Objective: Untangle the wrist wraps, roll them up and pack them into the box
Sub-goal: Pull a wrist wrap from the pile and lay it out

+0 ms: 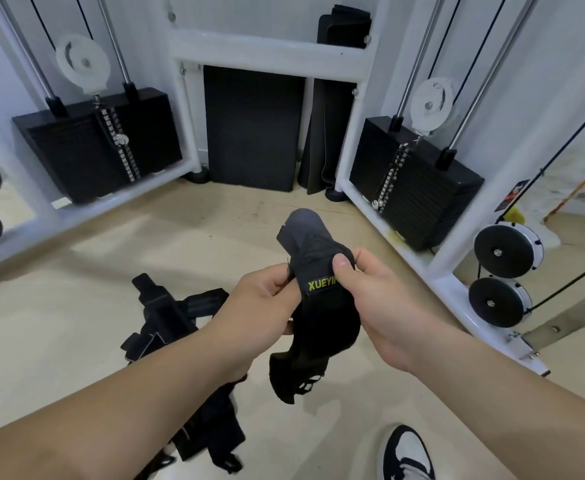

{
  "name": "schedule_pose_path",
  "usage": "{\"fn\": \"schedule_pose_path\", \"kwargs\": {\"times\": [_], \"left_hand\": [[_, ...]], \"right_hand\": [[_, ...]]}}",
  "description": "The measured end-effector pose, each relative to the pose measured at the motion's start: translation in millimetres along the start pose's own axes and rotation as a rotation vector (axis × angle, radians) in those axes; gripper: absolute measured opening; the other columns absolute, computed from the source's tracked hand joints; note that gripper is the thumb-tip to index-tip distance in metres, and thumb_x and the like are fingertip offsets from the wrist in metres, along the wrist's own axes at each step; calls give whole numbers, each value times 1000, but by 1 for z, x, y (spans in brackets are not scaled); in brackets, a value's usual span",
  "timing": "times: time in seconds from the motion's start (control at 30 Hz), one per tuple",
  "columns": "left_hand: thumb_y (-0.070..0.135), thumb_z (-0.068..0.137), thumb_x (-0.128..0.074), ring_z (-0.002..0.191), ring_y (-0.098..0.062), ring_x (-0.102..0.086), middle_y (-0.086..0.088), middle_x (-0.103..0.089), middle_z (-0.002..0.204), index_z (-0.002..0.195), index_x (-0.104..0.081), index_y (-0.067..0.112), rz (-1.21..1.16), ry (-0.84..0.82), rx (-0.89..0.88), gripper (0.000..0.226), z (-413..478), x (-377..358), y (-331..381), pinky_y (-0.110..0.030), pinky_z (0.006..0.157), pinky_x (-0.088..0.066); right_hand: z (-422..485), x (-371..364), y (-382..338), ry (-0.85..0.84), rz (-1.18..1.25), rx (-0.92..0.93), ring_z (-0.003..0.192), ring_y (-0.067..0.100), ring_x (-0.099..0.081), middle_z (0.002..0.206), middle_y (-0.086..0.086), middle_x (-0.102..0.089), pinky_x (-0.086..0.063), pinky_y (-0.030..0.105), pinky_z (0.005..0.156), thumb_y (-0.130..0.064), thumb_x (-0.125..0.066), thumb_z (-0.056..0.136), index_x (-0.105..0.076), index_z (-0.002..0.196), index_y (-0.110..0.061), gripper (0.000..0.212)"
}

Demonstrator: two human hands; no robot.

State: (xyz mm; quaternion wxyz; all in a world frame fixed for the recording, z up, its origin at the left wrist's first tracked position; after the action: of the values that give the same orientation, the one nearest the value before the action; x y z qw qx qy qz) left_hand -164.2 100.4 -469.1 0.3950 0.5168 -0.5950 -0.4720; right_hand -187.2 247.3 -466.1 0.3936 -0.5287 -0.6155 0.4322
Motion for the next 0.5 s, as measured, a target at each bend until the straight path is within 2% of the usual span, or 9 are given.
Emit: {"fn": "schedule_pose_path", "kwargs": {"times": [0.07,0.13,0.17,0.23,0.3,0.33,0.37,0.43,0.5], "left_hand": [[32,107,-63,100,-30,-77,-11,-81,105,117,-77,20,-49,16,-13,21,3,7,2,-53,98,-61],[27,106,-64,93,-27,-78,-12,-81,99,120,-75,22,-64,7,-33,18,4,12,4,-50,96,-62],[25,106,-64,89,-25,-77,-12,-81,96,121,-73,22,-61,0,-44,18,4,14,5,-47,93,-63],[21,106,-64,84,-23,-77,-13,-81,92,122,-70,22,-36,-18,-61,17,3,16,7,-35,80,-63],[19,106,-63,81,-26,-77,-17,-80,92,121,-70,24,-9,-15,-65,17,2,17,7,-25,72,-60],[19,107,-61,82,-29,-76,-21,-78,93,119,-70,26,5,-8,-68,17,2,18,7,-24,71,-60],[19,107,-61,81,-33,-74,-26,-76,95,117,-71,29,19,-1,-75,18,2,19,7,-26,72,-60],[22,107,-60,79,-34,-65,-35,-69,99,114,-73,36,49,4,-85,20,1,21,7,-39,78,-62],[24,108,-59,81,-38,-66,-35,-69,101,115,-73,36,50,-7,-77,20,0,22,7,-48,86,-61]], "right_hand": [[5,-4,1,-4,-12,2,103,29,-76,114,14,-78,-60,45,93,-32,-57,110,-63,111,-21,12],[7,-6,0,-7,-22,23,89,20,-77,106,8,-80,-58,33,75,-28,-58,110,-60,116,-28,7],[9,-7,-1,-10,-24,43,89,16,-79,105,3,-82,-57,28,72,-25,-58,110,-59,122,-35,15],[11,-11,-3,-45,-37,82,97,15,-80,107,-3,-82,-60,26,77,-19,-57,110,-58,131,-46,34],[11,-17,-3,-68,-63,103,103,19,-79,109,-2,-82,-62,33,85,-16,-56,110,-62,132,-43,35],[10,-20,-3,-71,-68,106,104,20,-79,109,-1,-82,-62,35,86,-17,-56,110,-64,130,-42,33],[9,-22,-2,-69,-66,111,104,20,-78,109,-1,-82,-62,34,85,-19,-56,110,-66,128,-42,31],[8,-25,-2,-66,-57,126,105,16,-78,111,-3,-81,-60,27,82,-22,-56,111,-67,128,-40,27],[5,-26,-3,-59,-57,149,106,15,-78,112,-4,-81,-59,25,81,-25,-56,111,-66,130,-38,26]]}}
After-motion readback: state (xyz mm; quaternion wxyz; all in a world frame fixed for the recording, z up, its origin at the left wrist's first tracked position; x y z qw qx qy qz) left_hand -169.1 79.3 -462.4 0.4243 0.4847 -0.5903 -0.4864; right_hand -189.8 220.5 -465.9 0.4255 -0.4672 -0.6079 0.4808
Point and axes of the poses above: each hand's wrist, its own z-axis towards the middle knuckle, its own x-axis out of the back of the hand, y = z × x, the point moved 9 cm from there along z, towards the middle knuckle
